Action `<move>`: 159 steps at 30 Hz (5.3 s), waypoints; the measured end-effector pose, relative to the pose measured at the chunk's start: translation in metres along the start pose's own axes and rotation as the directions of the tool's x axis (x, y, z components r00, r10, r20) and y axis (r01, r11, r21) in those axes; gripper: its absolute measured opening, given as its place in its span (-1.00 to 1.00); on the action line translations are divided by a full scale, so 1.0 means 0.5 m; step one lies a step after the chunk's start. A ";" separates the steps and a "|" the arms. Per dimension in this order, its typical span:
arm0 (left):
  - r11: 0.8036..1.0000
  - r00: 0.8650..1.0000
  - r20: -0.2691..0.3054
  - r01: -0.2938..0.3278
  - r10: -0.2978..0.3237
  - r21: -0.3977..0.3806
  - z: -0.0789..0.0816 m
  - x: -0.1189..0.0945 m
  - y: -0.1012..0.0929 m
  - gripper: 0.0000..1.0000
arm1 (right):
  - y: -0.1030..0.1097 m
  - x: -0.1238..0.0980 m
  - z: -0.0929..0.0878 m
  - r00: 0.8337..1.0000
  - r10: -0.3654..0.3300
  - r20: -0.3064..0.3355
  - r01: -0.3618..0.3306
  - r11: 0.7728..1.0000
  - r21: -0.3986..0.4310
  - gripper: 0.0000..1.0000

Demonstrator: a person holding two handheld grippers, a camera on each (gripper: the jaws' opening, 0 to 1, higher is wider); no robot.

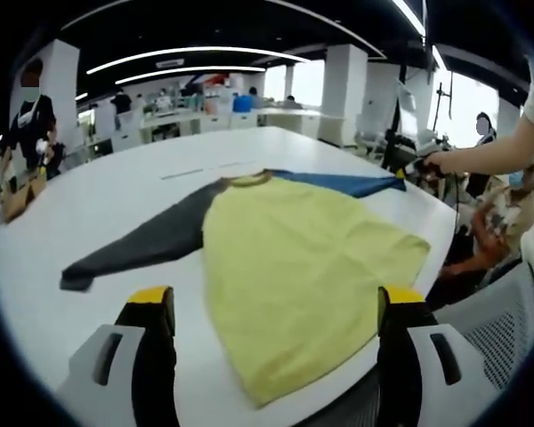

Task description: Fold the garment on the visible template until the final outline fits inside the template.

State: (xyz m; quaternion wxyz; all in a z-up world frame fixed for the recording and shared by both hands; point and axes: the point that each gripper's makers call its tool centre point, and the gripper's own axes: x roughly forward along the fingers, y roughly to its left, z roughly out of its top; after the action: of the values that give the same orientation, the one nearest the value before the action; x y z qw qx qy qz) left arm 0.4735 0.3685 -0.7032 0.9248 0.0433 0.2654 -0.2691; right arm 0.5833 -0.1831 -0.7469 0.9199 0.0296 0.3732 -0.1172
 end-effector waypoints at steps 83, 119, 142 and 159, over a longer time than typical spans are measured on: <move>0.998 1.000 -0.013 0.000 0.001 0.065 0.005 -0.003 -0.007 0.86 | -0.051 0.050 -0.065 0.985 0.053 -0.163 -0.051 0.999 0.016 -0.76; 0.997 1.000 -0.012 0.026 -0.026 0.066 0.008 -0.005 -0.015 0.98 | -0.029 0.030 -0.027 0.991 0.088 -0.101 -0.078 0.992 0.101 -1.00; 0.997 0.999 -0.006 0.044 -0.044 0.059 0.009 -0.009 -0.013 0.98 | 0.089 -0.005 0.077 0.977 0.210 0.020 -0.211 0.977 0.021 -1.00; 0.997 0.999 0.000 0.054 -0.054 0.061 0.010 -0.006 -0.015 0.98 | 0.206 -0.019 0.125 0.944 0.327 0.050 -0.325 0.944 -0.051 -1.00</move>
State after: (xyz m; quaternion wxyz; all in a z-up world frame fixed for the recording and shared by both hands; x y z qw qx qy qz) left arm 0.4696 0.3624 -0.6967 0.9157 0.0640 0.2572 -0.3020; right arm 0.6437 -0.0902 -0.6987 0.9374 0.0683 0.3386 0.0436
